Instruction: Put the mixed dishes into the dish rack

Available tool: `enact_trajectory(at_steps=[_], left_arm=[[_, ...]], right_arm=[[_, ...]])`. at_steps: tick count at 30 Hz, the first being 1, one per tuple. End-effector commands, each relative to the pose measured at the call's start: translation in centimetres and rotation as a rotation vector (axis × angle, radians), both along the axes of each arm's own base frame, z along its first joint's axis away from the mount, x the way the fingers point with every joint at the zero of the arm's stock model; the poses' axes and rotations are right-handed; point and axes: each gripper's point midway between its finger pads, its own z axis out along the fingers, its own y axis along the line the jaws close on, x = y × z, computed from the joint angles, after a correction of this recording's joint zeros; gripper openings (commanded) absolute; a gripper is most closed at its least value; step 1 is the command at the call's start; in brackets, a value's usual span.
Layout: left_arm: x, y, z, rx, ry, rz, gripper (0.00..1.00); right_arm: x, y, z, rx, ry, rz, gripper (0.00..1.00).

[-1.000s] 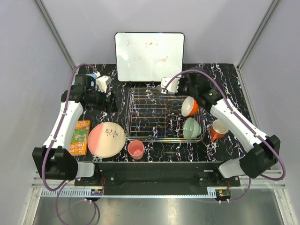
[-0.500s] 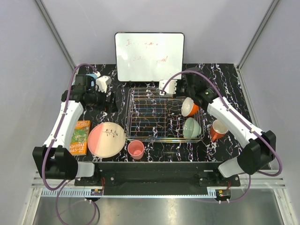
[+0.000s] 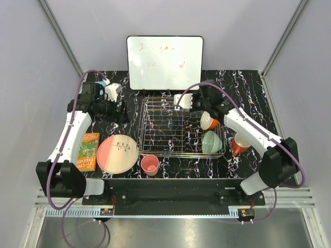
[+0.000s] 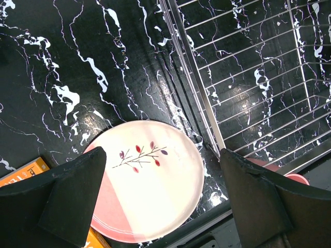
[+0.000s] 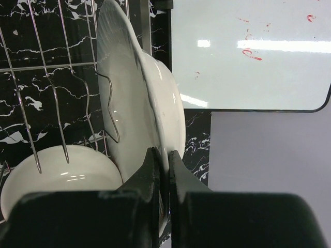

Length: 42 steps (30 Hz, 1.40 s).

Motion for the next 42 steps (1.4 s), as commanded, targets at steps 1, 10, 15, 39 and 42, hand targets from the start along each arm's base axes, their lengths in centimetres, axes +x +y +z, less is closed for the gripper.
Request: enact_trajectory(at_steps=[1,10,15,39,42], left_arm=[[0.9,0.0,0.4,-0.009,-0.037,-0.007,0.94],[0.9,0.1,0.7,-0.008,-0.049,-0.003,0.94],[0.9,0.1,0.7,-0.012,-0.050,-0.005,0.94],[1.4,0.0,1.9,-0.024,-0.077,-0.002,0.94],[1.4,0.2,2.1,-0.018,-0.081,0.000,0.94]], right_arm=[[0.5,0.8,2.4,0.050,-0.081,0.013,0.00],[0.5,0.4,0.6,0.052,-0.036,-0.023,0.00],[0.8,-0.3,-0.7,0.072,0.000,-0.060,0.04],[0.5,-2.0,2.7,0.271,-0.018,-0.189,1.00],[0.0,-2.4,4.5,0.337,-0.027,-0.235,1.00]])
